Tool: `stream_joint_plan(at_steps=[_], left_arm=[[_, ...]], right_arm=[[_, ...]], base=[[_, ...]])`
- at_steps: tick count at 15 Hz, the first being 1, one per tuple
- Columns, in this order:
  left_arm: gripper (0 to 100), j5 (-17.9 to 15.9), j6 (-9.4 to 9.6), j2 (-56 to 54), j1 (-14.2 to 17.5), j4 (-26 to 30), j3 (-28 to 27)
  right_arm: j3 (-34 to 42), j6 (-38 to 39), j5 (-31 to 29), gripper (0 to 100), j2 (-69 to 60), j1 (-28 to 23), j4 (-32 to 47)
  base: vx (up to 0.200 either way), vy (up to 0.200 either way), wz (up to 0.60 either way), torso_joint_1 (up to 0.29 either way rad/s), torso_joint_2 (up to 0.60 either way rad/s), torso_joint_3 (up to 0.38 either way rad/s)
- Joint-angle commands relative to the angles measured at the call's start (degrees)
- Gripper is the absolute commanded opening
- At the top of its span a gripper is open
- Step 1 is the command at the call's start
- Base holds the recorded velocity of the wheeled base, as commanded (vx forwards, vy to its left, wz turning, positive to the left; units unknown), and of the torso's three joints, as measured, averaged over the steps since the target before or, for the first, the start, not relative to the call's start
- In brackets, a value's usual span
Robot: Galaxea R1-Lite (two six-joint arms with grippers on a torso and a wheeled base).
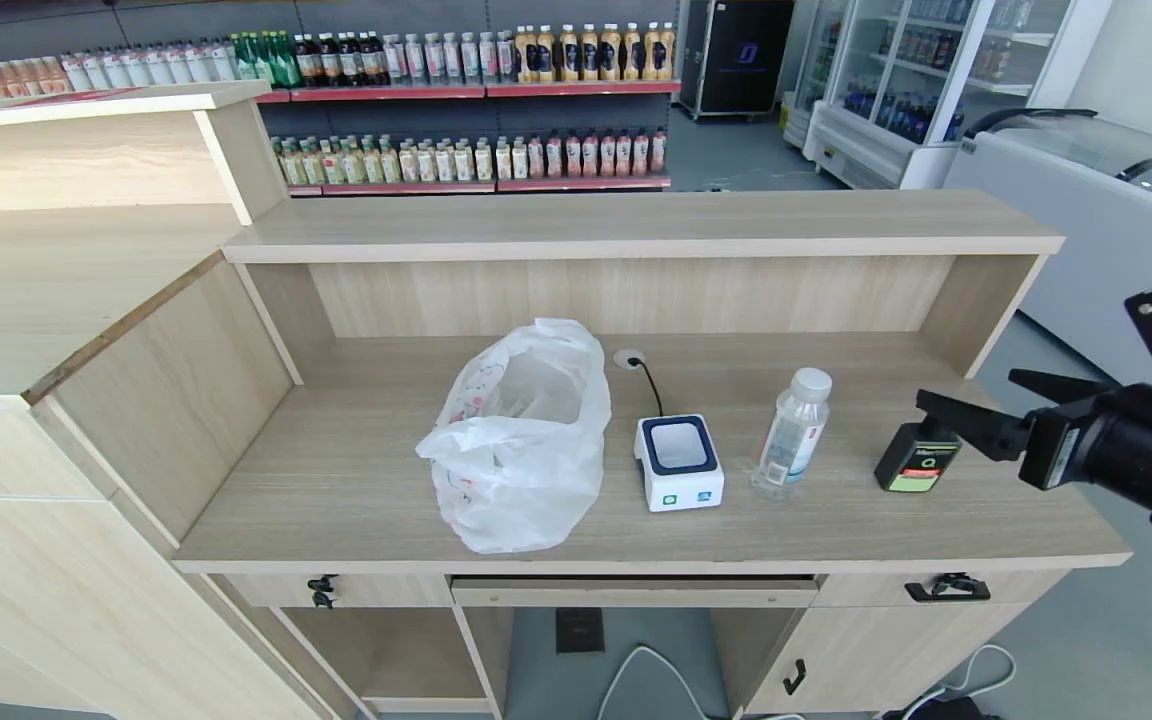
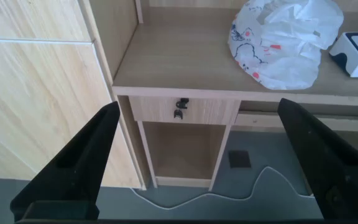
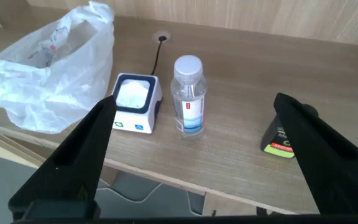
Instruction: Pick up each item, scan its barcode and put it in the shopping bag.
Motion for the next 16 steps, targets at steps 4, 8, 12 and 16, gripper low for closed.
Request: stream_joint_plan(at_steps=[4, 8, 12, 16], left_arm=[[100, 0.02, -0.02, -0.02, 0.04, 0.0, 0.0], [100, 0.02, -0.02, -0.02, 0.04, 0.0, 0.0], [100, 0.02, -0.02, -0.02, 0.04, 0.0, 0.0], [100, 0.02, -0.02, -0.02, 0.04, 0.0, 0.0]], right_arm=[[-0.27, -1.93, 1.97, 100, 10.31, -1.51, -0.39], [-0.18, -8.17, 3.82, 100, 12.16, -5.03, -0.39], [-0.18, -8.43, 6.98, 100, 13.83, -9.6, -0.39], [0.26, -10.8, 10.67, 100, 16.9, -11.62, -1.18]], base=[[0.0, 0.0, 0.0, 0.0, 0.0, 0.0], [0.0, 0.0, 0.0, 0.0, 0.0, 0.0], [0.0, 0.0, 0.0, 0.0, 0.0, 0.0], [0.0, 0.0, 0.0, 0.0, 0.0, 0.0]])
